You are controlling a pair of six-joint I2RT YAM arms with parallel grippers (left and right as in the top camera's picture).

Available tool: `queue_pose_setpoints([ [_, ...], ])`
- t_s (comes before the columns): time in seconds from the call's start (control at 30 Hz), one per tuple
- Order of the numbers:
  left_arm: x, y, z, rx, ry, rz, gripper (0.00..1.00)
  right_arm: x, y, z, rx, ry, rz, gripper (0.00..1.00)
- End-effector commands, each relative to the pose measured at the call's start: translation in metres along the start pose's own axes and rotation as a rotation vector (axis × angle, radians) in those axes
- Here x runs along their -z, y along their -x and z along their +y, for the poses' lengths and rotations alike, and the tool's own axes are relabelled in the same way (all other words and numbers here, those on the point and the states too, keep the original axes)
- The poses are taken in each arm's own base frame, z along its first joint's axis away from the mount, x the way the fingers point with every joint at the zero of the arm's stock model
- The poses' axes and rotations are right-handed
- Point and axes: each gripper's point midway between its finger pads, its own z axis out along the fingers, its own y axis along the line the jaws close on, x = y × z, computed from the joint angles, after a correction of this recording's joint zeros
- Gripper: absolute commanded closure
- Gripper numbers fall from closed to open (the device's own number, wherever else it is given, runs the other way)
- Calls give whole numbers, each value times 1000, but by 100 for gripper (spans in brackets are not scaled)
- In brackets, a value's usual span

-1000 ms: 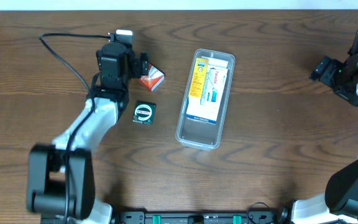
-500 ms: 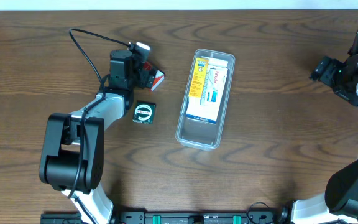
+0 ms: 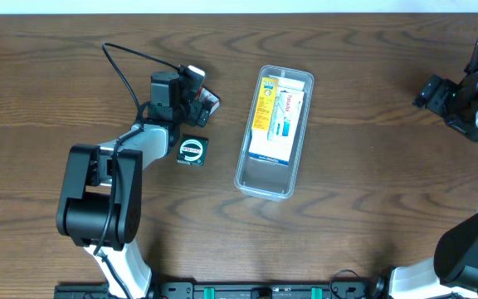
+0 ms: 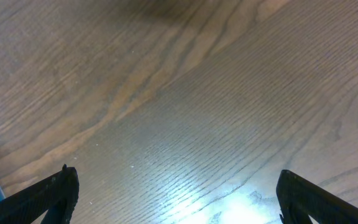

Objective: Pack container
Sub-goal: 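Move the left gripper to the red Panadol ActiFast box, then lower and grasp the red Panadol ActiFast box with the left gripper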

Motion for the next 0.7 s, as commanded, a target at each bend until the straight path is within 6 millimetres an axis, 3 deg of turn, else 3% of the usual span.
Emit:
queue_pose_setpoints([
  [0.0, -2, -6, -11, -58, -59, 14, 2, 1, 2, -3, -11, -7, -6, 1],
  [0.23, -2, -4, -17, -94, -89, 0, 2, 1, 2, -3, -11, -7, -6, 1],
  [0.53, 8, 20, -11, -176, -62, -72, 2, 1, 2, -3, -11, -7, -6, 1],
  [0.67, 10, 21, -11, -182, -62, -74, 2, 1, 2, -3, -11, -7, -6, 1],
])
